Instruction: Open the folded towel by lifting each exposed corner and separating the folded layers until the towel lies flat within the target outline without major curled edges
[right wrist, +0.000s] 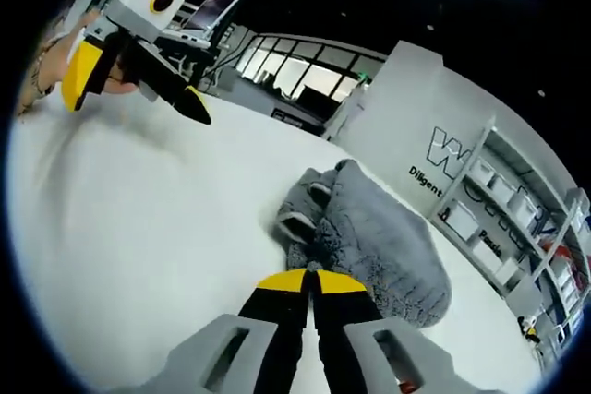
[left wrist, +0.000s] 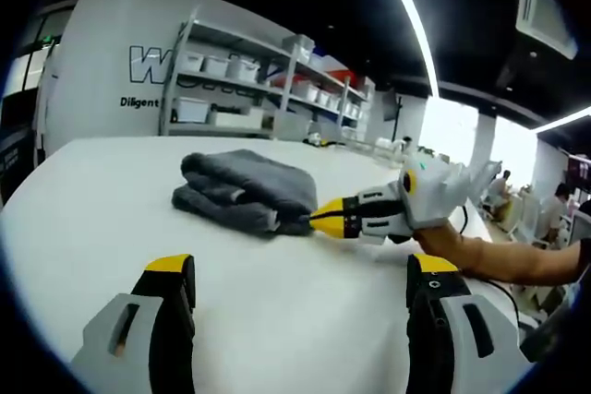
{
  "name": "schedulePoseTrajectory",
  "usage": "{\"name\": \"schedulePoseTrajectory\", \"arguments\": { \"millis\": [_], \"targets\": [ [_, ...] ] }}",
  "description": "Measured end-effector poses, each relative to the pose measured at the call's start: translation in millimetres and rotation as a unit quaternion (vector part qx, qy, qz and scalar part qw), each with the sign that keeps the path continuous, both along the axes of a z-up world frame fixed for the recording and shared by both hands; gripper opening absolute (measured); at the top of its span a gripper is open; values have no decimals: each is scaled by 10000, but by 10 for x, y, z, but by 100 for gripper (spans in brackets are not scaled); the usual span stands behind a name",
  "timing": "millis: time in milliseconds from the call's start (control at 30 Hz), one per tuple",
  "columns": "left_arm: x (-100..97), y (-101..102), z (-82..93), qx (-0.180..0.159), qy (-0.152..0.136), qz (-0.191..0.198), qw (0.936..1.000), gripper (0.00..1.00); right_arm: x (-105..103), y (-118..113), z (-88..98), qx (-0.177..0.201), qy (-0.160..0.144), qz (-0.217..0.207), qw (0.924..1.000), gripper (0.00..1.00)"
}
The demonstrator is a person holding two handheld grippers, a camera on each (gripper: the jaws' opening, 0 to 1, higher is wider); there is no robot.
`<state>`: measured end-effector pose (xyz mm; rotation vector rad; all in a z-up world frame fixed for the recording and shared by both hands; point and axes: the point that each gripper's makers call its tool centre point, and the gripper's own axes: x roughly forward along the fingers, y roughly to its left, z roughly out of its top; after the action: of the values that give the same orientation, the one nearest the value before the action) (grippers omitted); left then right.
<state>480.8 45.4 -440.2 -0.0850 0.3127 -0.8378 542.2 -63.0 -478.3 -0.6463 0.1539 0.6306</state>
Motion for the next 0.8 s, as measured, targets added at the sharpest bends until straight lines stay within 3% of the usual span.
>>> {"name": "schedulePoseTrajectory", "arguments": {
  "millis": [333,800],
  "targets": [
    [10,14,4,-1,-1,5,10000,93,25,-51,27,87,-16,-78,9999,0],
    [-40,2,-1,-23,-7,-7,10000,93,98,-293,88,207,-69,-473,9986,0]
  ]
}}
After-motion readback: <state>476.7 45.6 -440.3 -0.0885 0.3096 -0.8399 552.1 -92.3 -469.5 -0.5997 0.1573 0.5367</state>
